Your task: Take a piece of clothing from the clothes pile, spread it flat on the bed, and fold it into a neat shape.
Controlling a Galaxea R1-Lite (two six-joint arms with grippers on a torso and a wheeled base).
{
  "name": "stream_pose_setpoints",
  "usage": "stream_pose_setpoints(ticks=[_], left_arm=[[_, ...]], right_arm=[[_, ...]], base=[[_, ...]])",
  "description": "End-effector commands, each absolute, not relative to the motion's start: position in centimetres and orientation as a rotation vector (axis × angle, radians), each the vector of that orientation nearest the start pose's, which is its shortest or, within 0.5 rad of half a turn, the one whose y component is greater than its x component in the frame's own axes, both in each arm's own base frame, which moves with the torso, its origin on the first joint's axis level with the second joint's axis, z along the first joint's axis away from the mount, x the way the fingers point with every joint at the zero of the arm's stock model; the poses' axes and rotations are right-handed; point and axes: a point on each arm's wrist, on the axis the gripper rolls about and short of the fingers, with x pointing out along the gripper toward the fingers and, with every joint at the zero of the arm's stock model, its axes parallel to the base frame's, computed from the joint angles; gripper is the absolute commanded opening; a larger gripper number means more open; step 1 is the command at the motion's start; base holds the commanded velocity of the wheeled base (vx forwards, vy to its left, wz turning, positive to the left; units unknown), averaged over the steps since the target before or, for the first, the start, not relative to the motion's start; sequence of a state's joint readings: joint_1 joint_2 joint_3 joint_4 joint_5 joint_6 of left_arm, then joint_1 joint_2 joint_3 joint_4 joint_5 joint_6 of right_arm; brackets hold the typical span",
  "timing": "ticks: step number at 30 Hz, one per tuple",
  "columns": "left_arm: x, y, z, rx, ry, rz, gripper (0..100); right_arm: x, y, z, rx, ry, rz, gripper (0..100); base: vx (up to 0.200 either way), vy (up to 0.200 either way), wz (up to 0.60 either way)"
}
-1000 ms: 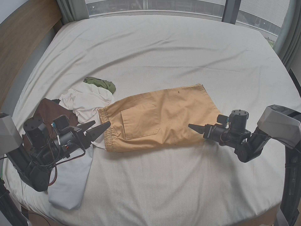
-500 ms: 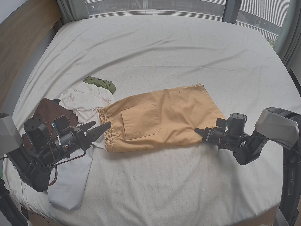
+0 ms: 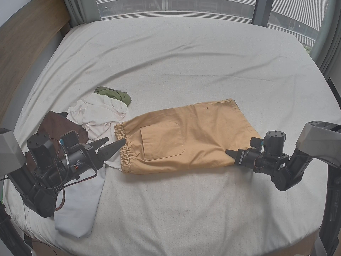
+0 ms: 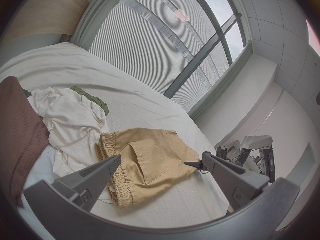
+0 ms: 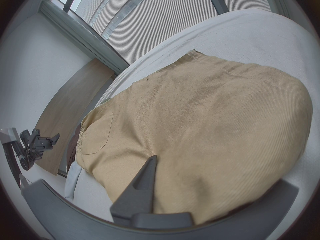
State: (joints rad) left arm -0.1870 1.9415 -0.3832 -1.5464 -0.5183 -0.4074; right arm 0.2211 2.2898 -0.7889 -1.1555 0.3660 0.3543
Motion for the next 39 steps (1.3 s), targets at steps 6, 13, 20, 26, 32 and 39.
stream_pose_setpoints(ticks=[6, 13, 20, 26, 32, 39], left_arm=[[27.9, -6.4, 10.4, -0.393, 0.158, -0.693, 100], [27.8, -6.4, 10.4, -0.395, 0.16, -0.694, 100], [27.9, -6.5, 10.2, -0.395, 0.167, -0.692, 100], [27.9, -6.5, 10.2, -0.395, 0.167, -0.692, 100], [27.9, -6.5, 10.1, -0.395, 0.172, -0.693, 100], [27.8, -6.6, 10.0, -0.396, 0.175, -0.694, 100]], right_arm=[[34.1, 8.2, 3.0, 0.342, 0.485, 0.497, 0], [31.7, 7.4, 2.4, 0.329, 0.55, 0.477, 0], [29.9, 6.8, 2.4, 0.316, 0.586, 0.465, 0], [27.4, 6.3, 2.1, 0.306, 0.647, 0.455, 0], [25.2, 5.5, 1.1, 0.295, 0.728, 0.434, 0], [23.5, 5.0, 0.6, 0.29, 0.785, 0.419, 0]], base=[[0.0, 0.0, 0.0], [0.0, 0.0, 0.0], [0.0, 0.0, 0.0], [0.0, 0.0, 0.0], [0.0, 0.0, 0.0], [0.0, 0.0, 0.0]])
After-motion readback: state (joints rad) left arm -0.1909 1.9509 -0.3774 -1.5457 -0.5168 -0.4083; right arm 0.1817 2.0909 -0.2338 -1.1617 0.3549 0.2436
